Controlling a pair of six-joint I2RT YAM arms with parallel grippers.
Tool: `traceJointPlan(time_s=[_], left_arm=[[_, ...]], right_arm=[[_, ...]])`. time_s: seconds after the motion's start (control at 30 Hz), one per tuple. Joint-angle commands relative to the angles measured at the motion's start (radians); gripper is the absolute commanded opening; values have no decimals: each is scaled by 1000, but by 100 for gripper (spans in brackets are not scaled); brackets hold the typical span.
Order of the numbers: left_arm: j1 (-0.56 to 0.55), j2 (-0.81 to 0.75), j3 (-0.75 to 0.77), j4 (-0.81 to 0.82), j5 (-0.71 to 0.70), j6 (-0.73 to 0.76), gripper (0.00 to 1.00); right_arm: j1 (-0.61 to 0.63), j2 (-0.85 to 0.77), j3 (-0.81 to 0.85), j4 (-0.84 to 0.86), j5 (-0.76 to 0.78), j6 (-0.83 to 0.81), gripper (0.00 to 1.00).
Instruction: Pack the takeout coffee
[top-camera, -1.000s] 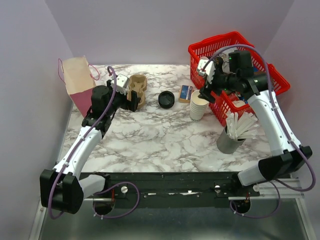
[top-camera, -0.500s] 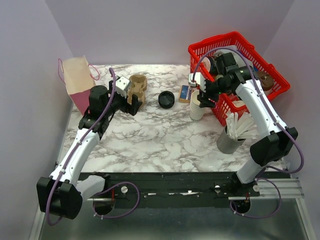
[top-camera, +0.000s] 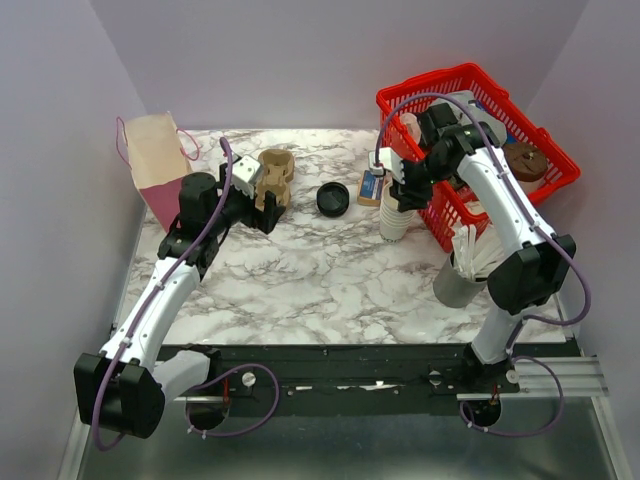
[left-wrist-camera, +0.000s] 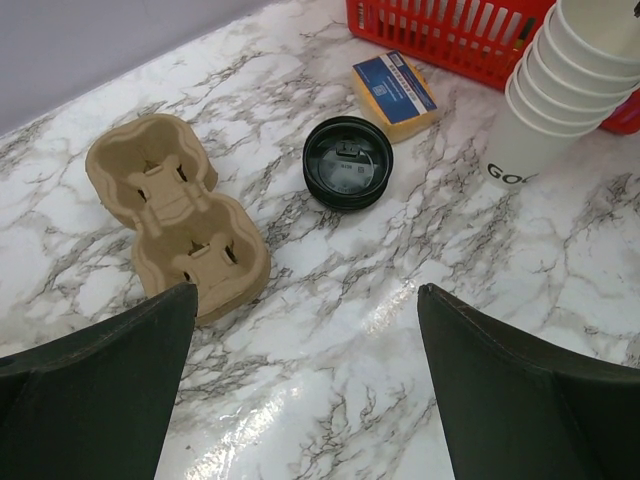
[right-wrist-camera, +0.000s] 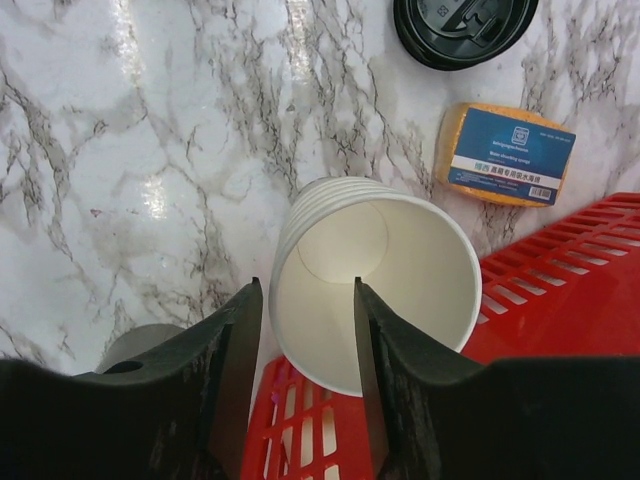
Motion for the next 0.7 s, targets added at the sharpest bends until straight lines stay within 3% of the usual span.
traceJointPlan(time_s=[0.0,0.17,0.67], left_arm=[[-4,-2,-17,12,29,23,99],[-4,2,-20,18,22,35,99],[-4,9,-45,35,26,35,99]], right_arm=[[10,24,45,-98,31,-46,49],[11,33,42,-111,45,-52,43],[11,32,29,-146,47,-67,40]])
